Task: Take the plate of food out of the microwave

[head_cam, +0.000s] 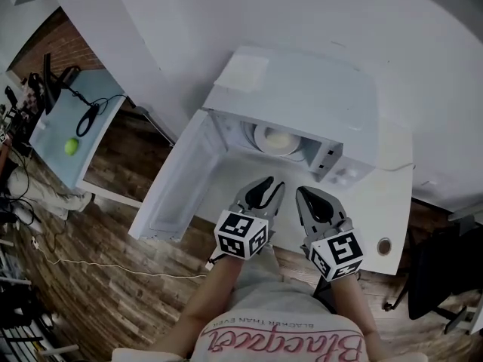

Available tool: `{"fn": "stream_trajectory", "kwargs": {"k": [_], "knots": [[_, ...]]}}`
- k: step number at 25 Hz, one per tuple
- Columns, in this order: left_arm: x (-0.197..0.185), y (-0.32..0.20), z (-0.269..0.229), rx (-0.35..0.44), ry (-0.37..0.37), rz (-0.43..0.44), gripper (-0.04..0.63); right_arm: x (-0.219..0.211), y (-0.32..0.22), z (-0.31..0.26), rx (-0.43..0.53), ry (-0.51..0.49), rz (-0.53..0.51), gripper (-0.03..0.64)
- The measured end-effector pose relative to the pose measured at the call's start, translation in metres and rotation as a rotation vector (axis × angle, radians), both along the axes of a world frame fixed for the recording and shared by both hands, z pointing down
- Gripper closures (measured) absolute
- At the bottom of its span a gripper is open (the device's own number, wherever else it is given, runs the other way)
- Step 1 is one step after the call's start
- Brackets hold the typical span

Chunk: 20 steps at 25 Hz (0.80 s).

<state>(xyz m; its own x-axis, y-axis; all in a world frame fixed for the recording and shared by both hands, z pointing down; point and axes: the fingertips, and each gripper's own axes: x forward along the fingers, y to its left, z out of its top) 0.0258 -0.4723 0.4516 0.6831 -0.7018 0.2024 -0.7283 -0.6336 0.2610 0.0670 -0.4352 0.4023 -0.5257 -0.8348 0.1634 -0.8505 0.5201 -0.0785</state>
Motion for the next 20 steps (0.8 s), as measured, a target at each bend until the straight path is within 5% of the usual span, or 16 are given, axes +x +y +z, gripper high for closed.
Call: {"fn": "stream_trajectory", "kwargs": {"k": [2,5,8,13,20], "knots": [[-0.004,-0.014,0.006,-0.014,0.009,-0.02,0.536,-0.001,-0.011,0.004,-0.01,0.001,0.008,0.606],[-0.008,-0.034,0.017,-0.064,0.042,-0.017,0.538,-0.003,-0.028,0.01,-0.024,0.004,0.024,0.606],[-0.01,-0.052,0.028,-0.124,0.111,-0.003,0.537,-0.005,-0.044,0.014,-0.034,0.007,0.042,0.606],[-0.015,-0.076,0.051,-0.169,0.095,0.0,0.457,-0.008,-0.064,0.024,-0.055,0.011,0.07,0.606],[-0.017,-0.099,0.087,-0.369,0.225,-0.068,0.456,-0.009,-0.076,0.04,-0.098,0.022,0.096,0.606]]}}
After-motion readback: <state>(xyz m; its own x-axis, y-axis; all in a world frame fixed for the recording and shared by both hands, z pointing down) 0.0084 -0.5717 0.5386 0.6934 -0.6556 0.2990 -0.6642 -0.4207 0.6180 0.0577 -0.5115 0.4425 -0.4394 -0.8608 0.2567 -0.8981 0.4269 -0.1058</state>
